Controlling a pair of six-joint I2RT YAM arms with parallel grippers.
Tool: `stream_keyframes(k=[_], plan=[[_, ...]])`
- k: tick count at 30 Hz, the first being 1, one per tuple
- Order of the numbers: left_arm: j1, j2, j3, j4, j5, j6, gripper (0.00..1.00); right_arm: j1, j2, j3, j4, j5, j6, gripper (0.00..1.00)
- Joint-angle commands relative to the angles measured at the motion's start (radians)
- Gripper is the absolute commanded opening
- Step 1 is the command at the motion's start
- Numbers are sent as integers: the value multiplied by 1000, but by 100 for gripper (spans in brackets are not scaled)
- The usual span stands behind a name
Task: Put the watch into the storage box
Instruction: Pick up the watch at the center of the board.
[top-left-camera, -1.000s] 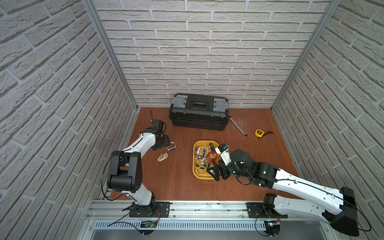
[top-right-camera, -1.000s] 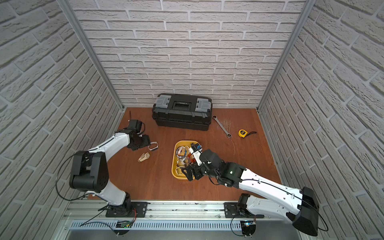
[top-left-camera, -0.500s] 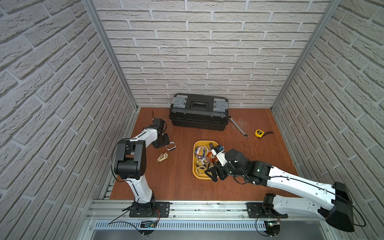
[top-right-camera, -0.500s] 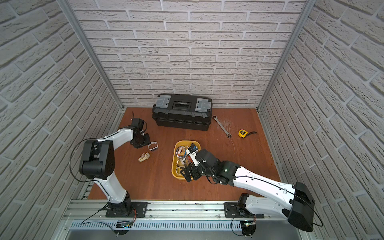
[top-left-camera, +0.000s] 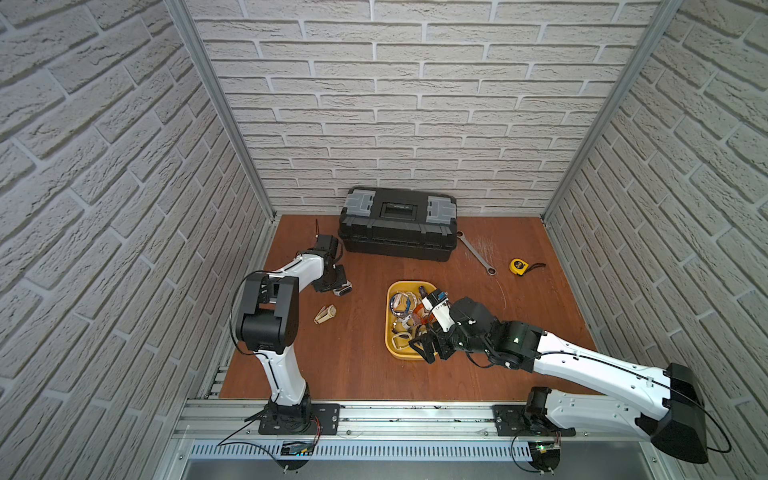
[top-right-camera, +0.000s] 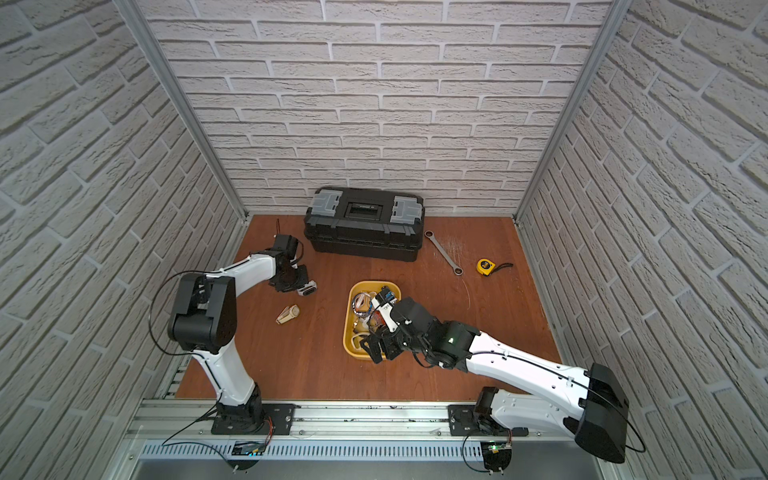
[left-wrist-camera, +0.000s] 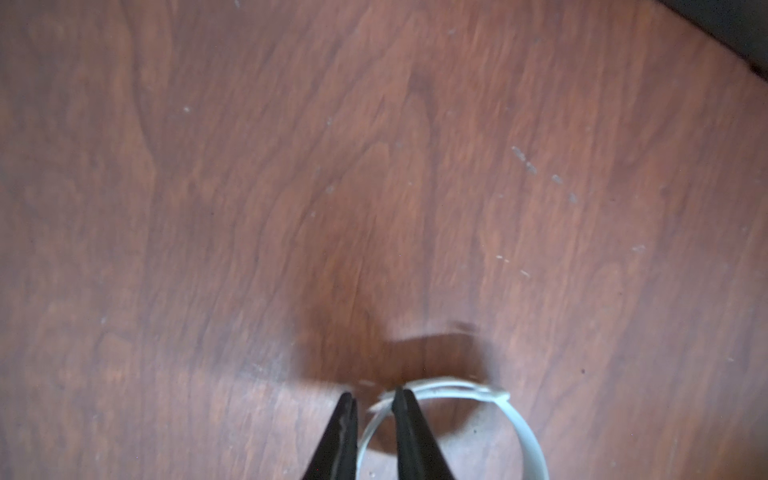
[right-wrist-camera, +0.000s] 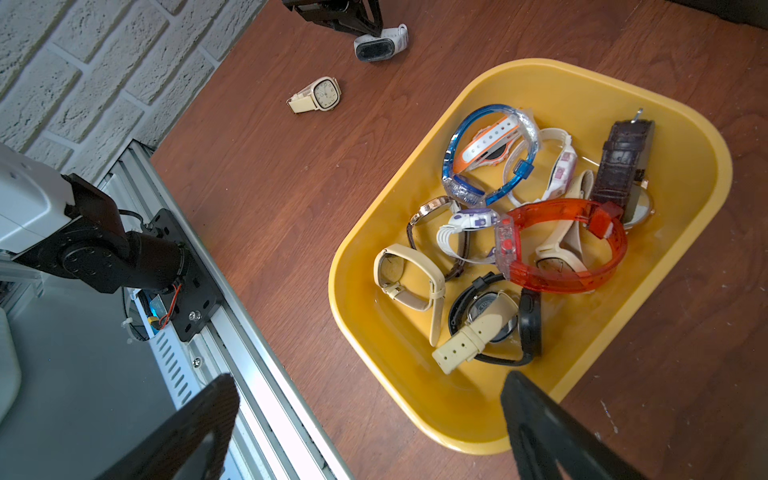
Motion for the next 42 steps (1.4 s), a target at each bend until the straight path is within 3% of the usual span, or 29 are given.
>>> stream_keyframes(k=[1,8,14,17,21,26,34,42], plan=[[-27,11,-10,-40,6,18,17,3,-8,20,19,13,-10,100],[-77,-29,-8,-58,-23,24,3,4,-21,10,20,20,-7,100],[-101,-81,-15,-78,-44,21,0,2,-32,1,21,25,-6,100],[-110,-127,-22,-93,-50,20,13,3,-31,2,22,26,-7,100],[-118,-162,-26,-112,-58,24,42,4,-22,7,22,26,-12,100],[-118,-127,-32,-106,-57,27,46,4,-22,10,18,26,-15,100],[-118,-14,8,-92,-50,35,38,4,-50,7,-5,40,-14,100],[-127,39,24,-99,-56,49,11,3,-58,-1,-4,48,-11,100]])
